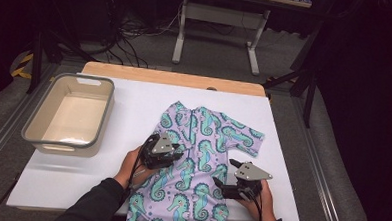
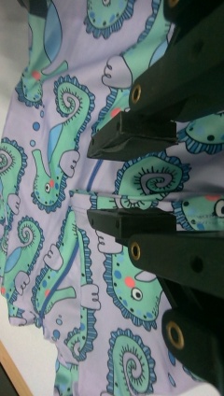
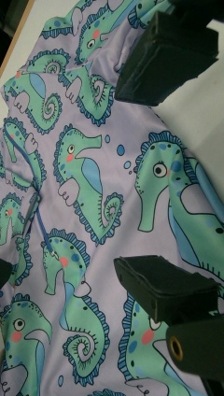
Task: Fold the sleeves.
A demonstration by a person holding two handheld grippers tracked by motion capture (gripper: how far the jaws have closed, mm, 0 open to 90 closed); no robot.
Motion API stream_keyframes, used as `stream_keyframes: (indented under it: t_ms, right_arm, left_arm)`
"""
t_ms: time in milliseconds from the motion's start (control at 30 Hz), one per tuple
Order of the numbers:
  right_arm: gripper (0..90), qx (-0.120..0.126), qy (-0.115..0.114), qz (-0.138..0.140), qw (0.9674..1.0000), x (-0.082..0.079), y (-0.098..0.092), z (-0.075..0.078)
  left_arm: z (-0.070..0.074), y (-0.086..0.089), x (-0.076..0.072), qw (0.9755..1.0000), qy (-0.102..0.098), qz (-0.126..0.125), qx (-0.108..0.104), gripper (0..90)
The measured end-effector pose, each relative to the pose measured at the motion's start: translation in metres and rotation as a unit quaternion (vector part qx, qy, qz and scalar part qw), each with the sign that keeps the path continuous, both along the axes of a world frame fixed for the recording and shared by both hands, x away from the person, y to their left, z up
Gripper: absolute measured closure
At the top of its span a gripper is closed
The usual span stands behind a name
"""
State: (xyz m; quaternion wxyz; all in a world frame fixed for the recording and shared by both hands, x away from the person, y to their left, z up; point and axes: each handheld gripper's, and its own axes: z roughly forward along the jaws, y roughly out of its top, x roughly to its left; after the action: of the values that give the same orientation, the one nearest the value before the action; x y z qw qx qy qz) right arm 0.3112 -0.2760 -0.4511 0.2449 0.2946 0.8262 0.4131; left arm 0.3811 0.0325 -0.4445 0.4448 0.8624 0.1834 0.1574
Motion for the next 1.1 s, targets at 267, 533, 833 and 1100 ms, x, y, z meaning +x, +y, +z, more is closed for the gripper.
stream_keyframes:
  t_ms: [267, 533, 833, 1100]
  right_arm:
    - [17.0, 0.001, -0.001, -0.001, 1.0, 0.0, -0.001, 0.001]
    - [19.4, 0.004, -0.005, -0.004, 1.0, 0.0, -0.002, 0.002]
    - [19.4, 0.004, -0.006, -0.009, 0.9999, 0.0, -0.003, 0.002]
    - [19.5, 0.003, -0.007, -0.012, 0.9999, 0.0, -0.004, 0.002]
  left_arm:
    - [0.008, 0.022, 0.006, 0.9986, -0.009, 0.05, -0.01, 50.7]
    - [0.0, 0.053, 0.019, 0.995, 0.016, 0.099, 0.001, 41.2]
    - [-0.018, 0.062, 0.039, 0.9869, 0.067, 0.143, 0.033, 37.7]
    - [-0.019, 0.063, 0.039, 0.9848, 0.082, 0.149, 0.035, 78.1]
